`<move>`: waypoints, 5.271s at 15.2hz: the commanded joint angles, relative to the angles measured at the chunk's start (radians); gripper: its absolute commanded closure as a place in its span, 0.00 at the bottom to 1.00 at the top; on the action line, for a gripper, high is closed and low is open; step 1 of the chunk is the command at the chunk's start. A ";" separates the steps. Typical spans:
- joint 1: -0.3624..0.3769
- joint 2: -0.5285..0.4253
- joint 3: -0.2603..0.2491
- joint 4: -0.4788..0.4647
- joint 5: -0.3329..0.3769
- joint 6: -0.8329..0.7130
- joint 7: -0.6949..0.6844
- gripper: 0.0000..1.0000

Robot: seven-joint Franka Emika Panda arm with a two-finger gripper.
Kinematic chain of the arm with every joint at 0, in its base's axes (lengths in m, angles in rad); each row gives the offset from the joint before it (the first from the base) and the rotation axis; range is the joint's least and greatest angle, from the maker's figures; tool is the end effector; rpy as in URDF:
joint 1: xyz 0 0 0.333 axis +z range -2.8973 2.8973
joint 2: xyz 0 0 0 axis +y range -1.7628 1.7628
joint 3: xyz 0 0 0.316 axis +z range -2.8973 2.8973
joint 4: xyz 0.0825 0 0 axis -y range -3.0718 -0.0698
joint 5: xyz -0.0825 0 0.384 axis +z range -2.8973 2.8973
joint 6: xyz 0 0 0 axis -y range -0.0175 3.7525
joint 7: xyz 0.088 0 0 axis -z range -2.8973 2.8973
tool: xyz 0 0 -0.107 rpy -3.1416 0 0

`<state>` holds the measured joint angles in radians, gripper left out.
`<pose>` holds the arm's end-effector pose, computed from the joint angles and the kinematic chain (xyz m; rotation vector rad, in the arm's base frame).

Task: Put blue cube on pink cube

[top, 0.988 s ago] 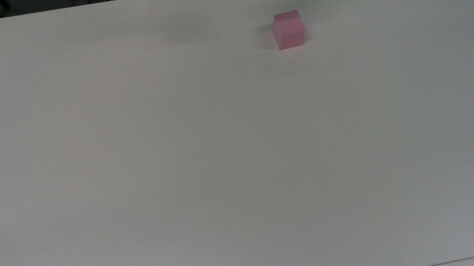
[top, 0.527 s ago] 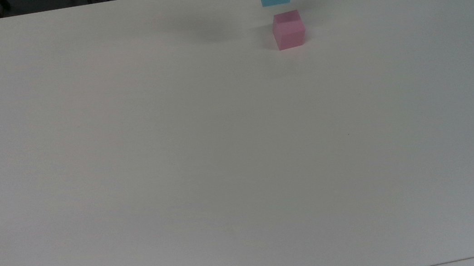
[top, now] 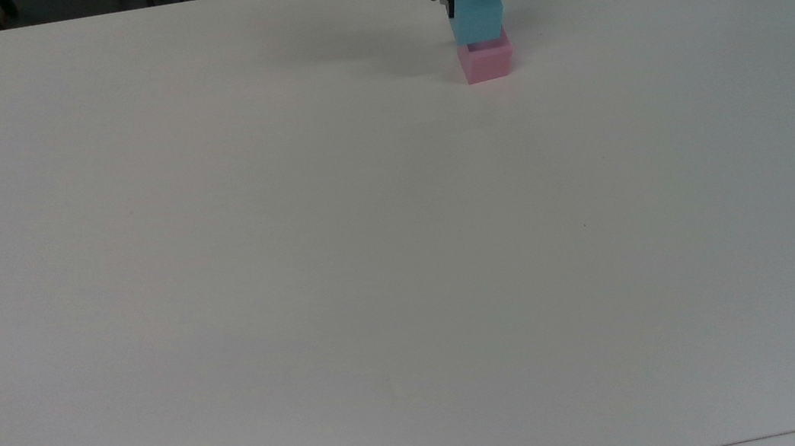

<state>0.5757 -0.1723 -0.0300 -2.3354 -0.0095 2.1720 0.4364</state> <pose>0.4112 0.2490 0.4063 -3.1346 -0.1805 -0.0142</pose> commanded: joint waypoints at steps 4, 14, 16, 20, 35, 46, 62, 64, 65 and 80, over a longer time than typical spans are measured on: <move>0.024 0.039 -0.016 0.008 0.014 0.046 -0.033 0.68; 0.053 0.062 -0.018 0.008 0.014 0.052 -0.062 0.63; 0.053 0.065 -0.018 0.010 0.013 0.072 -0.061 0.61; 0.067 0.066 -0.018 0.010 0.013 0.078 -0.062 0.39; 0.053 0.031 -0.019 0.039 0.013 -0.032 -0.061 0.00; -0.037 -0.046 -0.021 0.394 0.000 -0.495 -0.123 0.00; -0.479 0.264 -0.021 0.829 0.000 -0.537 -0.395 0.00; -0.481 0.263 -0.021 0.829 0.000 -0.529 -0.397 0.00; -0.481 0.263 -0.021 0.826 -0.003 -0.529 -0.395 0.00; -0.474 0.234 -0.018 0.788 -0.053 -0.546 -0.384 0.00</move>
<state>0.1040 0.0926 -0.0450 -1.5315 -0.0493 1.6502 0.0576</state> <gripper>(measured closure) 0.000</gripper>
